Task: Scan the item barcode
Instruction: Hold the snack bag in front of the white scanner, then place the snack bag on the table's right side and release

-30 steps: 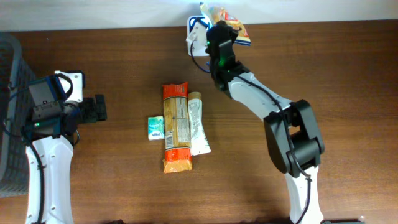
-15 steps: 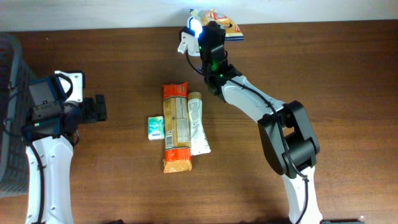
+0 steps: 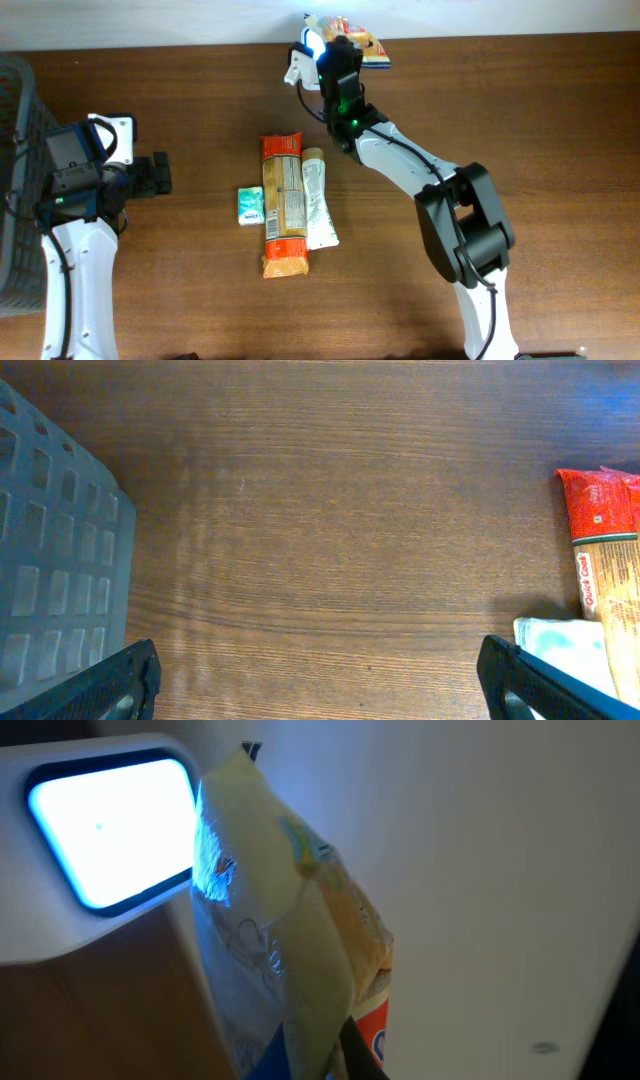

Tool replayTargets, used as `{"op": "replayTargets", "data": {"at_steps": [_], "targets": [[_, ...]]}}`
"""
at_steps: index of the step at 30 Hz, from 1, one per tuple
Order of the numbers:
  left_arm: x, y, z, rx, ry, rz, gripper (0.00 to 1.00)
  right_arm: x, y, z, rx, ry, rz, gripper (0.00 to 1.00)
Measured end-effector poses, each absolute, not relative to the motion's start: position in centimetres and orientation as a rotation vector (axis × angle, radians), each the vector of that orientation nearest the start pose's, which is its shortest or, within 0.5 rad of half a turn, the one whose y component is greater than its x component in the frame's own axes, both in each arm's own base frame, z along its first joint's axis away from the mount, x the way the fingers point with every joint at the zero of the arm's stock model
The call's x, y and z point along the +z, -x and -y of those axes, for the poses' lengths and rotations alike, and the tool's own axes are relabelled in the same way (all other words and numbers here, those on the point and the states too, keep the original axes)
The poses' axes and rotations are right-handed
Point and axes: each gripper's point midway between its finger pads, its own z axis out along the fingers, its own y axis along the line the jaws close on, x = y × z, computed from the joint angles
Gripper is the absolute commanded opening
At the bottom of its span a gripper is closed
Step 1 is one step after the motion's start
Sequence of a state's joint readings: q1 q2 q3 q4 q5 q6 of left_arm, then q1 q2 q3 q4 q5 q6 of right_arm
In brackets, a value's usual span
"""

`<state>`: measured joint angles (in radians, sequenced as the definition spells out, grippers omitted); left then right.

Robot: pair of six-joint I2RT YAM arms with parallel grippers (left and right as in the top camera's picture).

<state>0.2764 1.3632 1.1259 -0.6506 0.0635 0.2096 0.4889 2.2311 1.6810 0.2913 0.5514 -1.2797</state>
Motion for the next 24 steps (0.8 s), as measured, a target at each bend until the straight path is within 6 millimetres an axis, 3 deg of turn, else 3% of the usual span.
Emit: {"op": "replayTargets", "data": {"at_steps": [4,7,9,11,12,15,17,18,21,24], "targets": [[18.2,-36.2,-9.1,0.135,0.054,-2.460,0.99,21.1,-57.5,-20.9,-0.876,1.111,-1.681,0.04],[18.2,-36.2,-9.1,0.134,0.054,-2.461,0.99,27.6,-51.6,-20.0,-0.511,0.917,-1.847,0.04],[18.2,-36.2,-9.1,0.135,0.054,-2.459,0.99,30.4,-48.1,-19.7,-0.231,0.774,-1.935,0.04],[18.2,-36.2,-9.1,0.134,0.054,-2.460,0.99,31.3,-45.2,-18.3,0.003,0.633,-2.053,0.04],[18.2,-36.2,-9.1,0.134,0.054,-2.460,0.99,30.9,-43.7,-16.5,0.118,0.545,-2.153,0.04],[18.2,-36.2,-9.1,0.134,0.054,-2.460,0.99,28.3,-42.1,-12.2,0.275,0.358,-2.354,0.04],[18.2,-36.2,-9.1,0.134,0.054,-2.460,0.99,26.2,-40.9,-8.1,0.337,0.194,-2.493,0.04],[18.2,-36.2,-9.1,0.134,0.054,-2.461,0.99,25.1,-40.8,-5.3,0.346,0.084,-2.549,0.04],[18.2,-36.2,-9.1,0.134,0.054,-2.461,0.99,22.2,-41.3,0.4,0.388,-0.157,-2.626,0.04],[18.2,-36.2,-9.1,0.134,0.054,-2.460,0.99,18.1,-41.8,5.9,0.449,-0.497,-2.675,0.04]]}}
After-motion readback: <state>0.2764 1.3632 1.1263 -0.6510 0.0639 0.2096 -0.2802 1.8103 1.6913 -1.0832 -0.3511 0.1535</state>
